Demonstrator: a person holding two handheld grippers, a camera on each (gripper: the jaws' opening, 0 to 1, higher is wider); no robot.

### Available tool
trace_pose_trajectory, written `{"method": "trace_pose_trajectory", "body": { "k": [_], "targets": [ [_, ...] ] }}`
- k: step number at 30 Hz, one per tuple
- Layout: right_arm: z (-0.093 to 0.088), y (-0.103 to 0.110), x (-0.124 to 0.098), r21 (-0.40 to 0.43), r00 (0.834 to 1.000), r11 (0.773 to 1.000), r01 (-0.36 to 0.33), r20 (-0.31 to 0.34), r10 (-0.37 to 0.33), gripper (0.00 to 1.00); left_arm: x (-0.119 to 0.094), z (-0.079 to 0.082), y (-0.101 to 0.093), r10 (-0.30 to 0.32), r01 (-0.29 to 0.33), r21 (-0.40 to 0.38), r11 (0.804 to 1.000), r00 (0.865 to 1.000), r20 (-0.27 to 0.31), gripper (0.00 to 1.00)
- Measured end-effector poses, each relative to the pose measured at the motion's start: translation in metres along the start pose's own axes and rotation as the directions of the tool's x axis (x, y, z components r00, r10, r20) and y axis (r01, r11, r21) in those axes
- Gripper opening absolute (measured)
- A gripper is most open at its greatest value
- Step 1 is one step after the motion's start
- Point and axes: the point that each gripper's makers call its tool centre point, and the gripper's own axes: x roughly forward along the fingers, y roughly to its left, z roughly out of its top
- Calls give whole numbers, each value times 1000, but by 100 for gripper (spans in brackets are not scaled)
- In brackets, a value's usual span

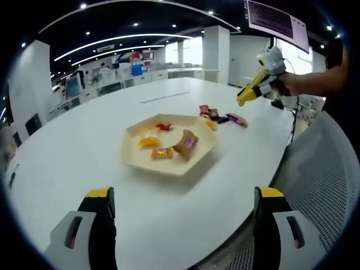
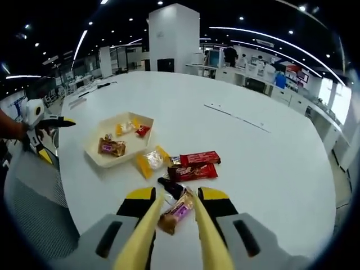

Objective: Place the target food into the container with the food tongs after gripping and lifting it, then release it inside without dropping or visibly crushing the food.

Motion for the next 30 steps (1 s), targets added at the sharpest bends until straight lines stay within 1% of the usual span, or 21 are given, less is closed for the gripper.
{"method": "trace_pose_trajectory", "body": {
  "k": [2,6,14,18,20,23,28,30],
  "targets": [
    [-4,-1,3,-10,1000,1000,26,-8,-26,29,0,0,0,0,0,-1,1000,1000,0,99],
    [-11,-2,6,2,999,999,44,-22,-44,29,1,-1,0,-3,3,1,1000,1000,-3,99],
    [-25,-5,13,42,998,998,45,-45,-43,29,1,-2,-2,-9,9,1,1000,1000,-10,99],
    [-31,-8,12,35,997,998,46,-65,-43,29,1,-3,-1,-10,10,1,1000,1000,-13,99],
    [-34,-14,9,26,996,998,52,-75,-50,29,1,-4,-1,-10,10,1,1000,1000,-13,99],
    [-39,-24,3,38,994,998,55,-92,-52,29,1,-4,-1,-11,11,-1,1000,1000,-15,99],
    [-33,-24,-1,54,996,997,58,-77,-53,29,1,-4,-2,-12,12,1,1000,1000,-17,99],
    [-32,-23,2,90,995,994,70,-78,-63,29,1,-4,-2,-11,11,0,1000,1000,-19,99]
  ]
}}
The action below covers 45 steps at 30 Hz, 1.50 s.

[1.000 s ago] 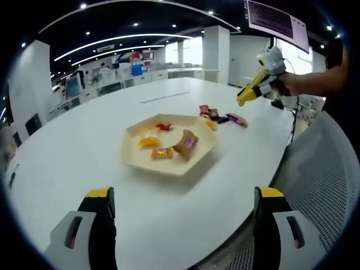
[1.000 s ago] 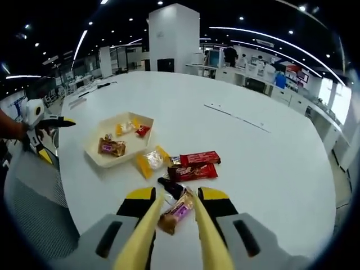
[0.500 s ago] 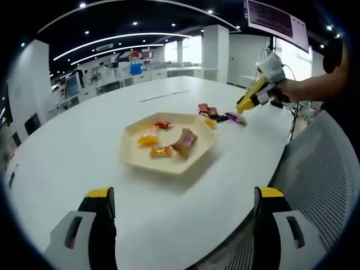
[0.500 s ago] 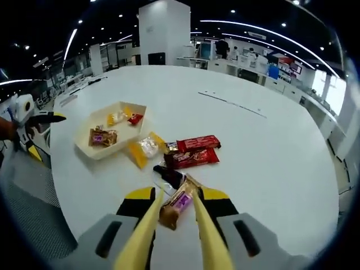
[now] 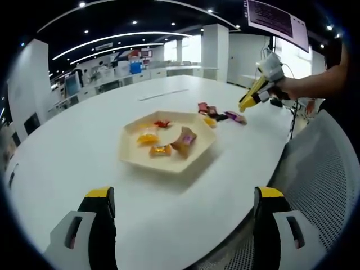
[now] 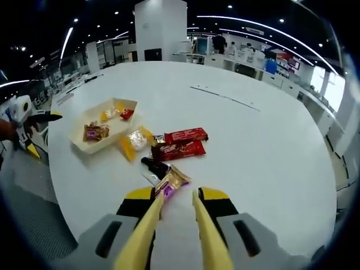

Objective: Place the target food into the container with the food tongs after gripping and lifting it, then release it inside without dropping or visibly crushing the food.

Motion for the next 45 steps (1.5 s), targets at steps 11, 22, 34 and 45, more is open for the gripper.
{"method": "trace_pose_trajectory", "body": {
  "k": [11,22,34,45],
  "targets": [
    [-9,16,16,12,999,1000,28,-34,-27,29,0,-1,2,12,-12,-8,1000,1000,-2,99],
    [-7,1,5,4,999,999,-42,-4,42,29,0,-1,2,11,-11,-11,1000,1000,-3,99],
    [-17,7,29,-8,993,997,-81,-89,80,27,1,-3,1,7,-7,-7,1000,1000,-16,99],
    [-16,4,27,-59,993,995,-82,-86,76,22,0,-2,1,9,-9,-9,1000,1000,-14,99]
  ]
}}
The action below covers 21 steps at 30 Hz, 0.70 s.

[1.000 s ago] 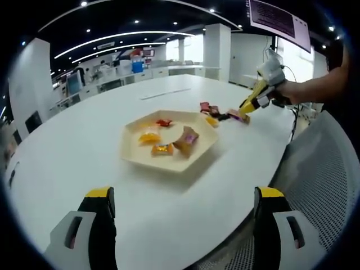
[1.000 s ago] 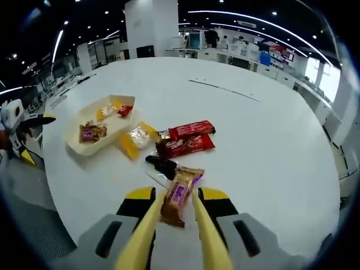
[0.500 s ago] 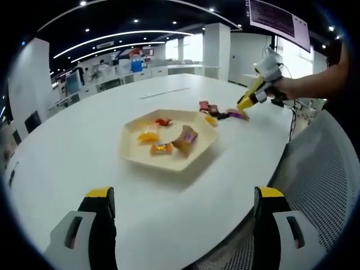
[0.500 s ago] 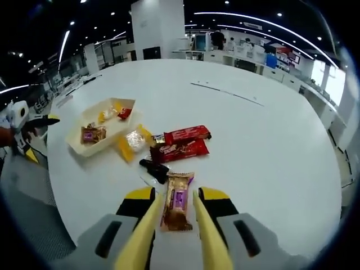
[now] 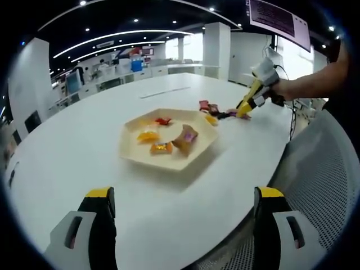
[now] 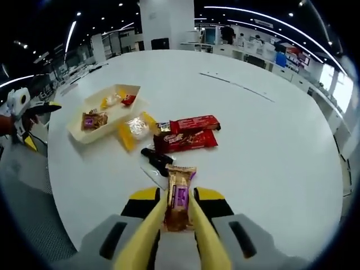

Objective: Place the target food into the container with the food tongs after gripping and lifting it, then release it inside without dropping or visibly crushing the food.

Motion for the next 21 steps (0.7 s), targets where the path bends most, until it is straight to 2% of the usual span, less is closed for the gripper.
{"method": "trace_pose_trajectory", "body": {
  "k": [3,21],
  "targets": [
    [1,0,-2,-6,1000,1000,-7,-2,7,23,0,1,-1,-5,5,-4,1000,1000,5,99],
    [33,-14,-19,-39,999,999,5,43,-3,23,-1,2,1,0,0,-6,1000,1000,17,99]
  ]
}}
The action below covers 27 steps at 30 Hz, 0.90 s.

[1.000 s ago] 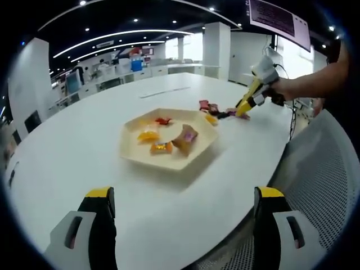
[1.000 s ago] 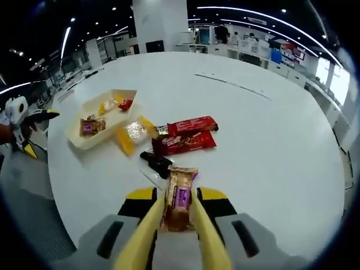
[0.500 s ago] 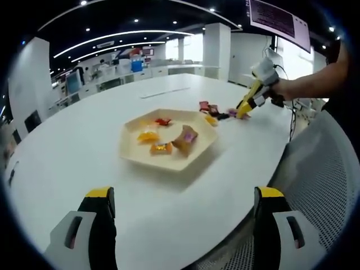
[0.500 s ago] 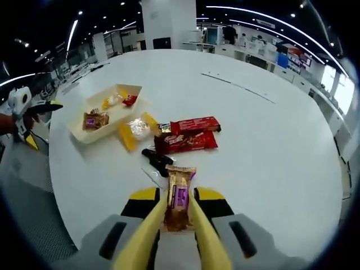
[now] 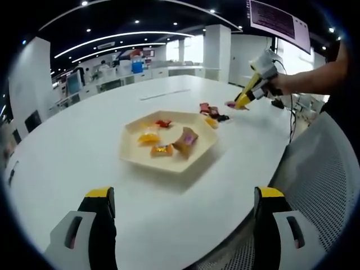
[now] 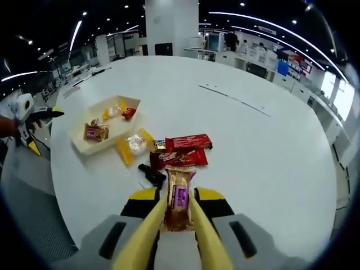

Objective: Place the target food into the container with the food tongs after gripping and lifting it, then release it inside without dropping or visibly crushing the food.

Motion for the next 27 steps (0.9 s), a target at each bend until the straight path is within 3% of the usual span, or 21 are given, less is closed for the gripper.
{"method": "trace_pose_trajectory", "body": {
  "k": [17,27],
  "targets": [
    [38,-5,-3,-28,999,1000,-3,33,4,23,0,5,-3,-16,16,-12,1000,1000,26,100],
    [67,9,3,-73,998,996,-41,49,44,23,-1,5,-1,-10,11,-9,1000,1000,24,100]
  ]
}}
